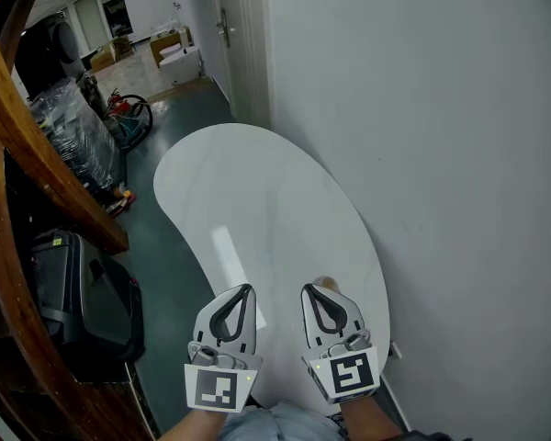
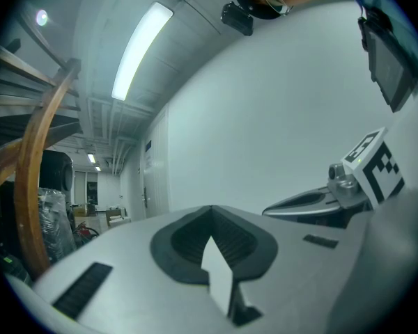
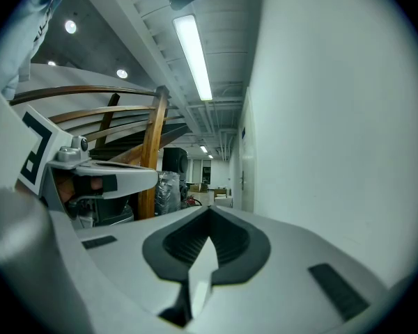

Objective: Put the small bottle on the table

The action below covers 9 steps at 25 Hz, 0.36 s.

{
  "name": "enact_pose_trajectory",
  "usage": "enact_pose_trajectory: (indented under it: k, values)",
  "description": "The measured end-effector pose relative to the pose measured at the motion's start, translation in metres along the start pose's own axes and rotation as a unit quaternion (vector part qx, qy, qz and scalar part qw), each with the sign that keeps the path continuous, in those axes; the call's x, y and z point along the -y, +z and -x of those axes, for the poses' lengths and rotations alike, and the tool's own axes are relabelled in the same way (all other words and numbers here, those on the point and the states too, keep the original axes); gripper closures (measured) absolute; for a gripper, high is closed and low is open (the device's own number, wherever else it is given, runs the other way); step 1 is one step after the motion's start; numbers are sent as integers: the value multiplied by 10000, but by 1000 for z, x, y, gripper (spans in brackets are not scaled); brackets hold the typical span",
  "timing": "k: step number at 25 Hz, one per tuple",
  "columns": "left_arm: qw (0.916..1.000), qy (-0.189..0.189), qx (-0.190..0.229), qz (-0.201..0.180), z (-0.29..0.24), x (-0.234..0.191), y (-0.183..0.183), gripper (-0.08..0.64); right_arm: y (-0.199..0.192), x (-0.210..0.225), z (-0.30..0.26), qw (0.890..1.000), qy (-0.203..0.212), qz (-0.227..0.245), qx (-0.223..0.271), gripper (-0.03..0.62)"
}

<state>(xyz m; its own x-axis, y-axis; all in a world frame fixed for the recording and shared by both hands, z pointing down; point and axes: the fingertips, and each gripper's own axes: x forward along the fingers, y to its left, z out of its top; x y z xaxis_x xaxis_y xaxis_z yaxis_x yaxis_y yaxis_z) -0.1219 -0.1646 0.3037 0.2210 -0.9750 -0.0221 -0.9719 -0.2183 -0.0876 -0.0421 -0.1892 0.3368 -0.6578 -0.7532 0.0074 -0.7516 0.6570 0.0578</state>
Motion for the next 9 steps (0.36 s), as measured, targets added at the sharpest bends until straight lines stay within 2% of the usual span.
enact_pose_trajectory:
  k: [2,6,9]
  values:
    - [10000,-11,6,2,0,0,0,560,-5,-1,1,9998,-24,-83,-195,592]
    - [10000,-34,23,18,-2,1,1,560,-5,2,1,9994,-134,-136,-289,592]
    - [10000,-34,18,12,-3,1,2,560,-7,1,0,9997,-55,-97,-208,592]
